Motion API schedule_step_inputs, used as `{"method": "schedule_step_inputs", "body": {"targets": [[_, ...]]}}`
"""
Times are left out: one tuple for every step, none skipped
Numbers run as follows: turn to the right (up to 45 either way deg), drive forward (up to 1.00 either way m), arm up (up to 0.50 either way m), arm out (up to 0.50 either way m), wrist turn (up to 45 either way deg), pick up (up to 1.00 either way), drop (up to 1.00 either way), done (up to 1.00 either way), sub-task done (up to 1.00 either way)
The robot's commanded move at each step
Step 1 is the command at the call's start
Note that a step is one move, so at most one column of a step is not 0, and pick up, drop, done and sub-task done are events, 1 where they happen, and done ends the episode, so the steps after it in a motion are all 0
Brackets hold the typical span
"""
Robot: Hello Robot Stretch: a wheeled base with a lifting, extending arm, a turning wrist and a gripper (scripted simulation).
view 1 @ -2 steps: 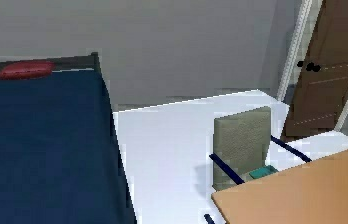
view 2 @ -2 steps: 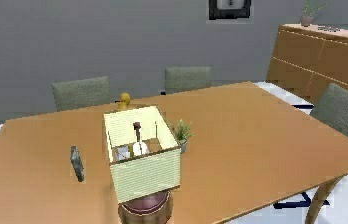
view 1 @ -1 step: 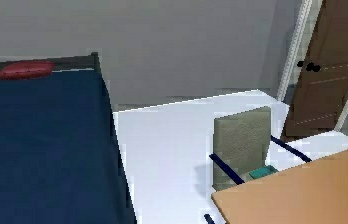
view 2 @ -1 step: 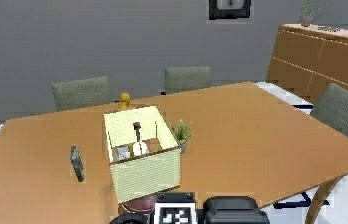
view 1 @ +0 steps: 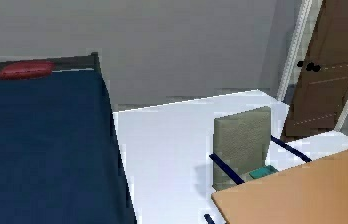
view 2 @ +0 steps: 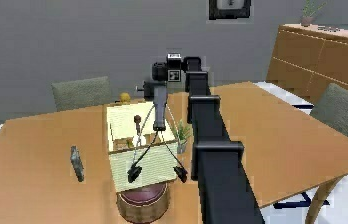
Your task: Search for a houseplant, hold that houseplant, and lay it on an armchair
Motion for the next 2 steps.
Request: {"method": "schedule_step_inputs", "body": {"targets": [[0.0,0.00,0.00,0.00,45.0,0.00,0.00,0.00,0.00],[0.0,0.00,0.00,0.00,45.0,0.00,0.00,0.00,0.00]]}}
